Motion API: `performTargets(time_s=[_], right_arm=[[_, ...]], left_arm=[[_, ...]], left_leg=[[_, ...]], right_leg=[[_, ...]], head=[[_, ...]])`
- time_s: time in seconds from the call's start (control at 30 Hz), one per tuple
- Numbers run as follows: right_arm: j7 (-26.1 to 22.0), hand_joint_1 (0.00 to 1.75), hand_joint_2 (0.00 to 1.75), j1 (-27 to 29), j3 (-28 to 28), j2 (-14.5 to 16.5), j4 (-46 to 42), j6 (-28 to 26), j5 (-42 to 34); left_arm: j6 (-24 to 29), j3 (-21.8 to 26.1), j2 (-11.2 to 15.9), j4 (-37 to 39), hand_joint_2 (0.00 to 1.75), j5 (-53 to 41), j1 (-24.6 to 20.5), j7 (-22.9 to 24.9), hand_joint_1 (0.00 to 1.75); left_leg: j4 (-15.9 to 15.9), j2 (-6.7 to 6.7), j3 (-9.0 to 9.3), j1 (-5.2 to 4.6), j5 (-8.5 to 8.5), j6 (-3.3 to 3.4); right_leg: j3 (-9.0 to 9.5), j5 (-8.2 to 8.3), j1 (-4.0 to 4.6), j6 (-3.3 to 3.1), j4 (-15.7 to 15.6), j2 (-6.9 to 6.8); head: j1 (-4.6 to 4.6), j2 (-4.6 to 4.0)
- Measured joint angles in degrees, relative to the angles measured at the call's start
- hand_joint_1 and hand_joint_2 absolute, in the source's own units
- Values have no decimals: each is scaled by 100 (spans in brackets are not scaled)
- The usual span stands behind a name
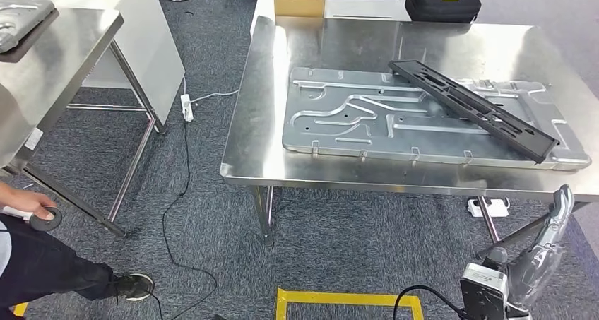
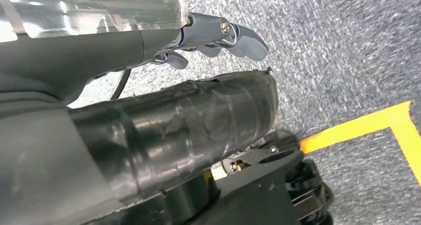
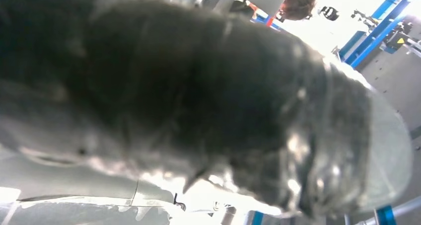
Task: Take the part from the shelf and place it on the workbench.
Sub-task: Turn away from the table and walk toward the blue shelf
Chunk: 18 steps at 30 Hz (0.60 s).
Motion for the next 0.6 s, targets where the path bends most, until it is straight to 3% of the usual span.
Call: performTargets(time_s=[0.07, 0.1, 0.17, 0.23, 0.3, 0.37, 0.4, 0.43, 0.47, 0.5, 0.57, 0.6], right_arm=[[-1, 0, 0, -3, -6, -1, -3, 0, 2], [-2, 0, 0, -2, -13, -2, -5, -1, 6], [-7, 0, 0, 4, -25, -4, -8, -3, 14], [-16, 0, 0, 3, -31, -5, -7, 0, 20], [-23, 0, 0, 6, -32, -5, -6, 7, 25], [-31, 0, 0, 12, -33, -6, -6, 21, 28], [-35, 0, 0, 16, -33, -6, -5, 30, 28], [-39, 0, 0, 17, -33, -6, -5, 41, 27], [-41, 0, 0, 18, -33, -6, -5, 52, 24], [-44, 0, 0, 18, -33, -6, -5, 63, 21], [-50, 0, 0, 18, -33, -6, -5, 83, 15], [-52, 0, 0, 18, -33, -6, -5, 90, 14]], left_arm=[[-4, 0, -1, 0, 0, 1, -1, -1, 0], [-4, 0, -1, 0, 0, 2, -1, -2, 0], [-4, 0, -1, 0, 0, 4, -4, -2, 0], [-3, 0, 2, 0, 0, 5, -1, -2, 0], [-2, 0, 4, 0, 0, 7, 8, -2, 0], [-3, 0, 4, 0, 0, 9, 14, -4, 0], [-3, 0, 4, 0, 0, 11, 15, -5, 0], [-3, 0, 4, 0, 0, 11, 17, -4, 0], [-3, 0, 4, 0, 0, 11, 18, -1, 0], [-3, 0, 4, 0, 0, 10, 19, 2, 0], [-2, 0, 7, -1, 0, 8, 12, 5, 0], [-2, 0, 8, -1, 0, 8, 8, 5, 0]], left_leg=[[56, -5, -68, -3, 24, -40], [78, -9, -86, -7, 38, -65], [89, -15, -112, -15, 82, -135], [141, -22, -165, -9, 42, -210], [490, -31, -317, 10, -282, -268], [1215, -34, -572, 29, -757, -308], [1534, -33, -662, 34, -906, -321], [1693, -33, -669, 36, -951, -327], [1616, -33, -560, 36, -882, -324], [1322, -33, -341, 35, -736, -312], [471, -36, 209, 22, -471, -262], [182, -37, 382, 8, -394, -236]], right_leg=[[477, 169, 12, -45, -738, 5], [587, 201, 27, -78, -938, 10], [581, 243, 62, -159, -1010, 19], [536, 295, 39, -252, -1054, 14], [463, 379, 19, -340, -1080, 7], [354, 450, 34, -376, -1066, 2], [296, 482, 41, -379, -1054, -1], [240, 513, 45, -376, -1040, -2], [192, 540, 47, -370, -1024, -2], [155, 564, 47, -361, -1010, 0], [108, 608, 50, -325, -985, 4], [97, 631, 50, -296, -982, 4]], head=[[-1, 0], [-1, 0], [-2, 0], [-3, 0], [-8, 0], [-13, 0], [-13, 0], [-13, 0], [-13, 0], [-13, 0], [-13, 0], [-12, 0]])
